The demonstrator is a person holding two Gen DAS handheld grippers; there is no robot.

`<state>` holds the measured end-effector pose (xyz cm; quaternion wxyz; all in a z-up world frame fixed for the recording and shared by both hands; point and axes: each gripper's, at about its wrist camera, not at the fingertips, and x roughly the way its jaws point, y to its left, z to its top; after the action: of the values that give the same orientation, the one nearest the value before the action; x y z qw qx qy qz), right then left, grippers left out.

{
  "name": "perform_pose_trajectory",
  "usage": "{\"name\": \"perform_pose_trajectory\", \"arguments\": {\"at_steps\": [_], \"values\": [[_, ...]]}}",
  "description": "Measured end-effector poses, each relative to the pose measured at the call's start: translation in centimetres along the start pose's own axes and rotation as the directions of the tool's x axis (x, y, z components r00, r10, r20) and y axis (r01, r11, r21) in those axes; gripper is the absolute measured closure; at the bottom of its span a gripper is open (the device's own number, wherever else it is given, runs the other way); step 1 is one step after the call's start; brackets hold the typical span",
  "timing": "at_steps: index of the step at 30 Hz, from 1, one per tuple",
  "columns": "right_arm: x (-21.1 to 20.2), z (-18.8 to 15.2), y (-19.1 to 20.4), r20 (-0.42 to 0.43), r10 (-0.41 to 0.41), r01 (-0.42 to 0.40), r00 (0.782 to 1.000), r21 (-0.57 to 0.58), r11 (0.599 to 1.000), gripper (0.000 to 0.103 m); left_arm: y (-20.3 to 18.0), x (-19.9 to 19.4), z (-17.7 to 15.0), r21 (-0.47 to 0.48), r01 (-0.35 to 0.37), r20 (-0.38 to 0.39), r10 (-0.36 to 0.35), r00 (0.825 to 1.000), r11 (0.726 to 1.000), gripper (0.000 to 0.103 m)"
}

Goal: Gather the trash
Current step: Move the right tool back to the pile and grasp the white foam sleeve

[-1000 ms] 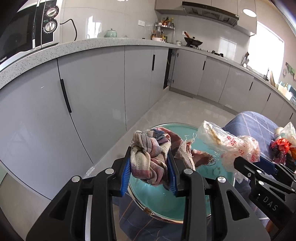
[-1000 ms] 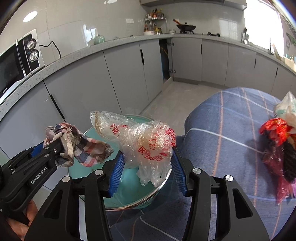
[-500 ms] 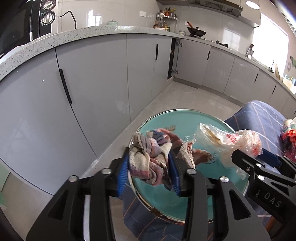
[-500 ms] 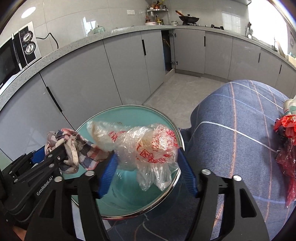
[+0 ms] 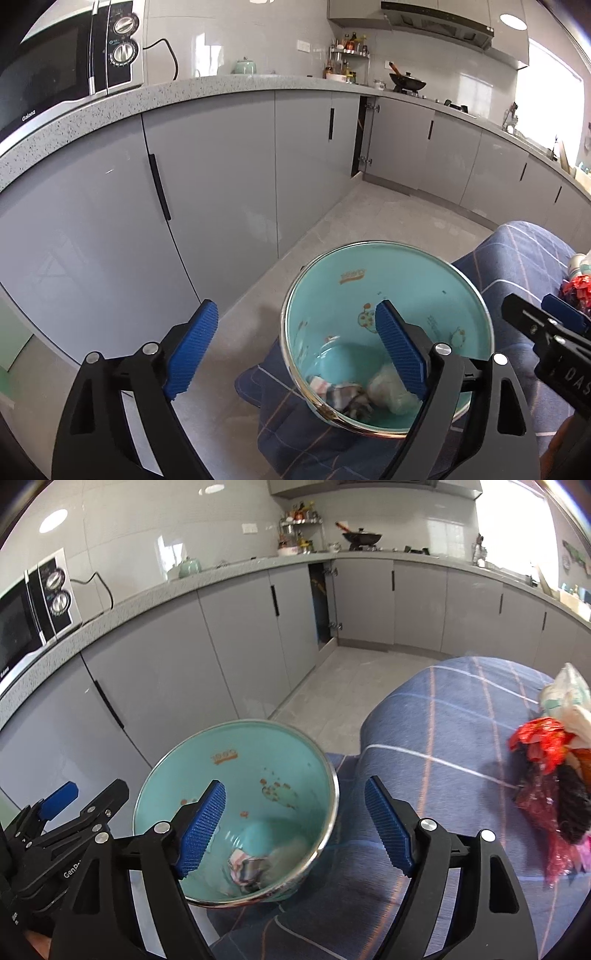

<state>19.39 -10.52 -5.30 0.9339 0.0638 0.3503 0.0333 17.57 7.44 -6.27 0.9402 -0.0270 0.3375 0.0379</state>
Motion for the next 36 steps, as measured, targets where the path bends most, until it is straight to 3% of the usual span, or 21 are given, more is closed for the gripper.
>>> {"name": "perform_pose_trajectory", "arguments": {"at_steps": [11, 19, 31, 36], "values": [[-3.9, -0.2, -4.2, 0.064, -0.068, 0.062, 0.996, 0.085, 0.994, 0.024, -3.1, -2.5, -0.1, 0.040, 0.057, 0.032, -0.058, 0.998, 0.998, 0.014], [-7.5, -0.7, -8.6, 0.123, -0.167, 0.150, 0.978, 0.135, 0.979, 0.024, -6.9, -4.1, -0.2, 0.104, 0.137, 0.043, -0.142, 0.989, 0.985, 0.014], [-12.7, -0.8, -18.3, 0.163, -0.349, 0.295, 0.923, 0.286, 0.912, 0.020, -15.7, -6.1, 0.2, 0.240, 0.293, 0.046, -0.313, 0.949, 0.925, 0.014], [-12.7, -0.5, -21.9, 0.137, -0.373, 0.312, 0.918, 0.334, 0.889, 0.020, -18.5, -6.5, 0.3, 0.279, 0.322, 0.048, -0.348, 0.936, 0.905, 0.014]]}}
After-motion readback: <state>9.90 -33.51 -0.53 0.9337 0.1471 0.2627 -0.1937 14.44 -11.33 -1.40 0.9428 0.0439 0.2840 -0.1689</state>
